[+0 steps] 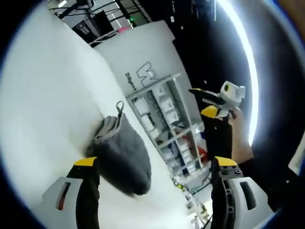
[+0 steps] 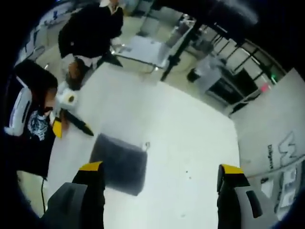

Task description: Open the folded towel by lifting each exposed corner and separating the folded layers until the towel lies flat within the target outline without major curled edges

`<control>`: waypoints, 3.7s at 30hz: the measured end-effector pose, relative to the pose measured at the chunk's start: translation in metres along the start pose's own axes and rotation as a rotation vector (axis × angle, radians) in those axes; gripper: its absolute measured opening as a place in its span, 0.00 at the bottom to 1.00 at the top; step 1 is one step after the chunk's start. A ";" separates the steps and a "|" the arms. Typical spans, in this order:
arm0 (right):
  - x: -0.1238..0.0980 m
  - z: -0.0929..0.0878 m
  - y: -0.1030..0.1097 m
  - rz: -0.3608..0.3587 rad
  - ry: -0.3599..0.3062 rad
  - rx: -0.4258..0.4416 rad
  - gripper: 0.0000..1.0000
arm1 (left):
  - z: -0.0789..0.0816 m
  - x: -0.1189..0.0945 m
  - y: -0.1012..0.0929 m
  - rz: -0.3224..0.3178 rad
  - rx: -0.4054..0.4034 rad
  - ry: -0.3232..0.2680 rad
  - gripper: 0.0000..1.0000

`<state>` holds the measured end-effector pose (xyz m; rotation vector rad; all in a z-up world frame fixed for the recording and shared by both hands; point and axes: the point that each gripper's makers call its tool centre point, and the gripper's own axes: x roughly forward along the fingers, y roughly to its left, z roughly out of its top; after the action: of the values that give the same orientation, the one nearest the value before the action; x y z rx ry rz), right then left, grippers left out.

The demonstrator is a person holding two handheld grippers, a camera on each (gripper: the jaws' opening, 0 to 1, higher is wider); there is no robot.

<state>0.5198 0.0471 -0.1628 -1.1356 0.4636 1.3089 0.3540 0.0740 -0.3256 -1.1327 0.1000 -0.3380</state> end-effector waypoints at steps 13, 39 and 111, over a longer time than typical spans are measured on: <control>0.033 0.000 0.009 0.045 0.077 0.052 0.93 | 0.007 0.011 0.003 -0.018 -0.090 -0.039 0.91; 0.070 -0.011 0.001 0.094 0.112 0.043 0.90 | 0.000 0.032 0.049 0.207 0.053 0.018 0.48; 0.183 -0.061 0.079 0.378 0.147 0.068 0.01 | 0.006 0.061 0.027 0.078 0.153 0.040 0.03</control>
<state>0.5165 0.0781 -0.3692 -1.1262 0.8575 1.5257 0.4190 0.0704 -0.3414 -0.9679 0.1508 -0.2937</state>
